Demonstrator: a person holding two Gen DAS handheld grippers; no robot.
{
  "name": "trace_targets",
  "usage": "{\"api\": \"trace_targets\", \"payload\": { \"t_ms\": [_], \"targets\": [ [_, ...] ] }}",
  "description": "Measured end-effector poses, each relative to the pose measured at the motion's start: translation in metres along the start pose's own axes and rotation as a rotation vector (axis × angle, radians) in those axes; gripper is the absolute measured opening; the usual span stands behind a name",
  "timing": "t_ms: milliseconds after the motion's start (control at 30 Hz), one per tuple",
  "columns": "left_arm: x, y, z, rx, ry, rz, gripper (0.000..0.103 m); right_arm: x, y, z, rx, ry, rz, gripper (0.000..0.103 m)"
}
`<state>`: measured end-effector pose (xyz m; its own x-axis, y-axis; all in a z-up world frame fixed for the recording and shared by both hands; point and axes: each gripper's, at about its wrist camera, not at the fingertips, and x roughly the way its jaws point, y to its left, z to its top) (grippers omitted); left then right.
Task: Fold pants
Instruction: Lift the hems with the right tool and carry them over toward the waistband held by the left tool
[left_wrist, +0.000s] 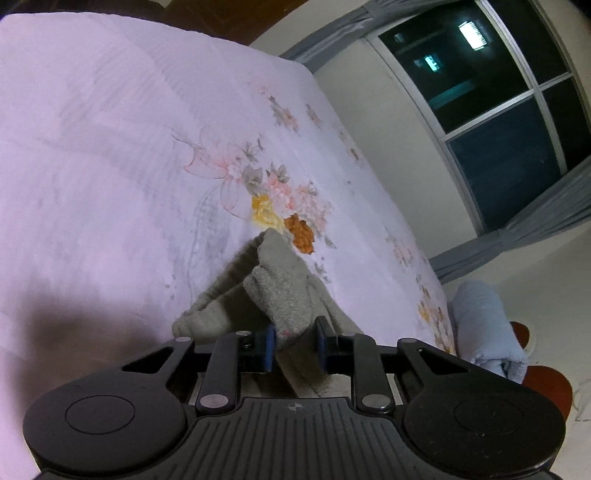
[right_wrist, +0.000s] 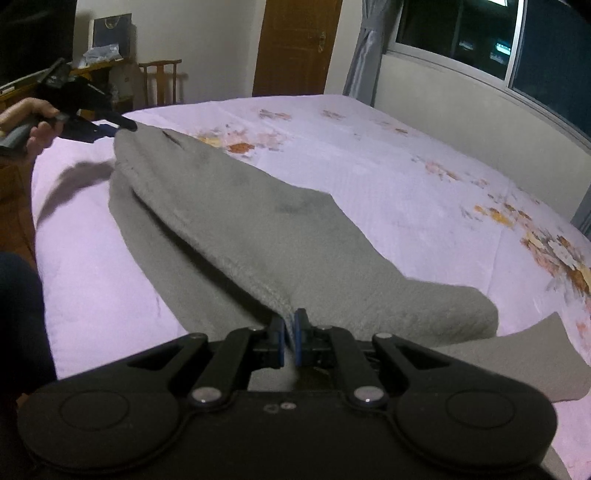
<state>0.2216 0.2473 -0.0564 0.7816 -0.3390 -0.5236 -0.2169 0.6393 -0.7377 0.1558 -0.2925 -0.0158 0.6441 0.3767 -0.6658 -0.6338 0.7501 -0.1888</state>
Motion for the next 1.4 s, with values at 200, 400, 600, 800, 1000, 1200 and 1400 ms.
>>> {"api": "trace_targets", "payload": {
  "t_ms": [200,400,600,800,1000,1200,1400],
  "targets": [
    [0.011,0.020,-0.005,-0.018,0.037,0.050,0.022,0.030,0.028,-0.020,-0.078,0.100,-0.001,0.000],
    [0.014,0.018,-0.009,0.031,0.041,0.078,0.022,0.018,0.025,-0.021,-0.044,0.082,0.010,0.000],
    [0.016,0.011,-0.007,0.070,0.041,0.100,0.022,0.014,0.027,-0.024,0.014,0.059,-0.001,0.000],
    [0.017,0.014,-0.008,0.067,0.046,0.104,0.022,0.027,0.027,-0.032,0.067,0.082,-0.018,0.000],
    [0.016,0.013,-0.009,0.075,0.050,0.109,0.022,0.026,0.023,-0.031,0.092,0.077,-0.012,0.000],
    [0.019,0.012,-0.008,0.084,0.057,0.119,0.022,0.029,0.023,-0.031,0.099,0.073,-0.016,0.000],
    [0.020,0.014,-0.007,0.084,0.063,0.117,0.022,0.029,0.023,-0.032,0.102,0.070,-0.017,0.000]
  ]
}}
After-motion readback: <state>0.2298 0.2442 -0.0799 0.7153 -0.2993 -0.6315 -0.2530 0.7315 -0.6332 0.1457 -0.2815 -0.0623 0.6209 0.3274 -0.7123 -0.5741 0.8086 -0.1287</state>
